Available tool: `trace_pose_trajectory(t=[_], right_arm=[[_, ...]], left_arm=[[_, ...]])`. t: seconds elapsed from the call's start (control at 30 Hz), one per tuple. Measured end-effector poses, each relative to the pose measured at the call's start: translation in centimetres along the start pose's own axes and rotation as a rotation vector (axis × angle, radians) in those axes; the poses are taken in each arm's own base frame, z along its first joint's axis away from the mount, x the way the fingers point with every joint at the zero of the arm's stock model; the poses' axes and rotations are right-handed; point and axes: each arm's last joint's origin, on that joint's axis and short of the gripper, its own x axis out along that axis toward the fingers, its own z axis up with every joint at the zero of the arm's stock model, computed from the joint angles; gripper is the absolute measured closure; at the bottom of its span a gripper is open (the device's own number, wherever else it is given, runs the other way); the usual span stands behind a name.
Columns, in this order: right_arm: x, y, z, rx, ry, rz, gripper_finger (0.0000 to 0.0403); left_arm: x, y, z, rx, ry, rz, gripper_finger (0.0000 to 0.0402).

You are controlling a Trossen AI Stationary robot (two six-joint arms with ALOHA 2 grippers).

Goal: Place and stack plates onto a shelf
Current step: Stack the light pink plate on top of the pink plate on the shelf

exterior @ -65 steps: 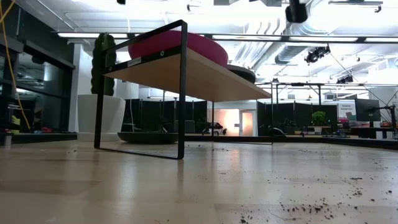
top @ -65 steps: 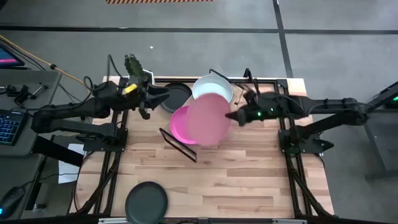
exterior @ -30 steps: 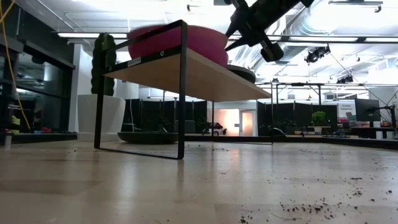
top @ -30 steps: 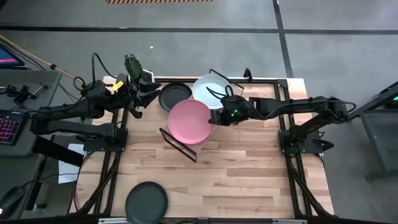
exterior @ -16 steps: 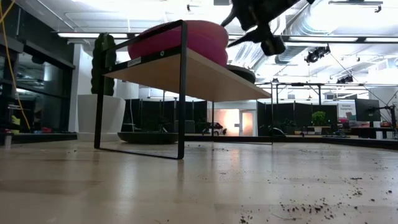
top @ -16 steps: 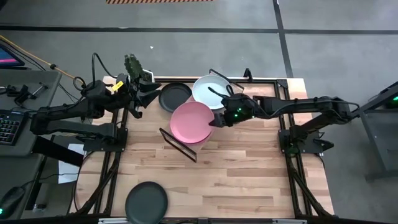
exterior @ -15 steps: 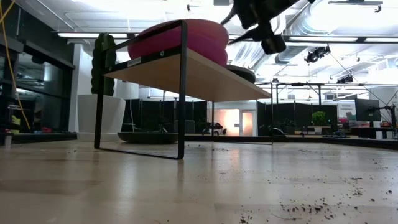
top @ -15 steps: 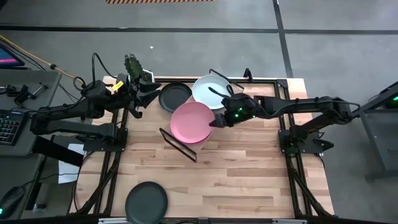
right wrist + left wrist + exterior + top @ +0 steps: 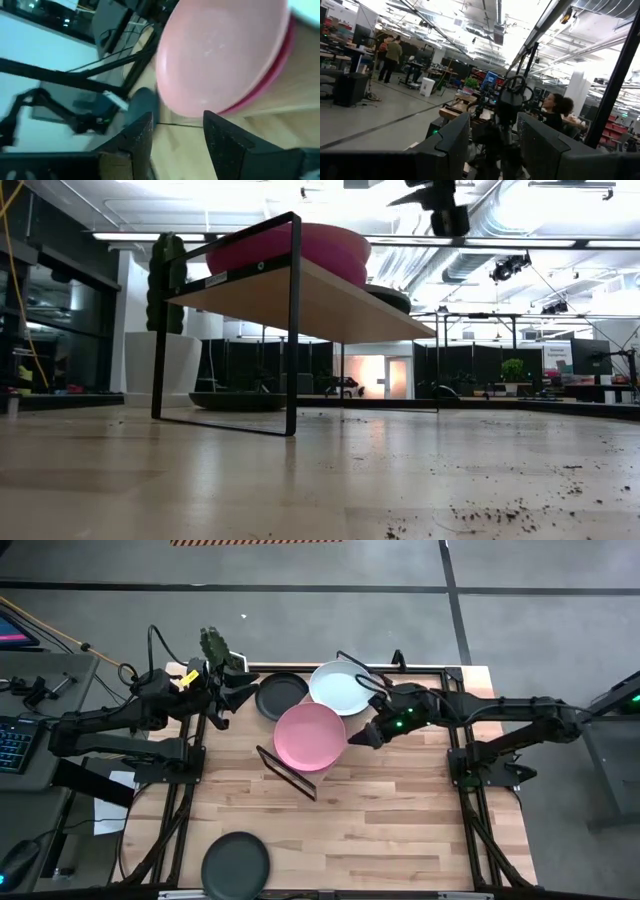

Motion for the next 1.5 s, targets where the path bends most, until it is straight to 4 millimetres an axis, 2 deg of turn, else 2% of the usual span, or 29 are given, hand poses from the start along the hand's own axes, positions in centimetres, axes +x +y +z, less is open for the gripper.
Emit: trace_pose_trajectory(t=[0.13, 0.2, 0.3, 0.33, 0.43, 0.57, 0.7, 0.83, 1.07, 1.23, 1.37, 1.5], right_arm=[[-0.9, -0.5, 0.0, -0.079, -0.090, -0.117, 0.0269], [-0.8, -0.8, 0.5, -0.106, -0.143, -0.156, 0.0303], [0.1, -1.0, 1.7, -0.148, -0.251, -0.186, 0.0377], [0.6, -1.1, 2.2, -0.164, -0.305, -0.192, 0.0389], [2.2, -1.3, 4.0, -0.171, -0.448, -0.169, 0.0385], [5.0, -3.2, 5.4, -0.131, -0.479, -0.188, 0.0400], [7.4, -5.0, 5.5, -0.073, -0.439, -0.230, 0.0400], [8.5, -5.2, 5.0, -0.068, -0.415, -0.234, 0.0402], [9.0, -4.4, 3.8, -0.091, -0.372, -0.212, 0.0402], [9.0, -4.6, 3.5, -0.091, -0.347, -0.244, 0.0403], [7.3, -3.2, 4.0, -0.167, -0.407, -0.198, 0.0403], [5.1, -2.4, 3.6, -0.270, -0.378, -0.233, 0.0403]], left_arm=[[0.0, 0.1, 0.0, 0.000, -0.011, 0.036, 0.0248], [0.0, 0.1, 0.0, 0.000, -0.015, 0.049, 0.0248], [0.0, 0.2, 0.0, -0.002, -0.017, 0.054, 0.0248], [0.0, 0.2, 0.1, -0.002, -0.019, 0.053, 0.0248], [0.0, 0.1, 0.1, -0.010, -0.024, 0.051, 0.0248], [0.0, 0.1, 0.1, -0.029, -0.025, 0.052, 0.0248], [0.0, 0.1, 0.1, -0.030, -0.025, 0.051, 0.0248], [0.0, 0.1, 0.1, -0.045, -0.026, 0.051, 0.0248], [0.0, 0.1, 0.1, -0.045, -0.025, 0.051, 0.0248], [0.0, 0.1, 0.1, -0.045, -0.025, 0.051, 0.0248], [0.0, 0.1, 0.1, -0.045, -0.025, 0.052, 0.0248], [0.0, 0.1, 0.1, -0.045, -0.022, 0.052, 0.0248]])
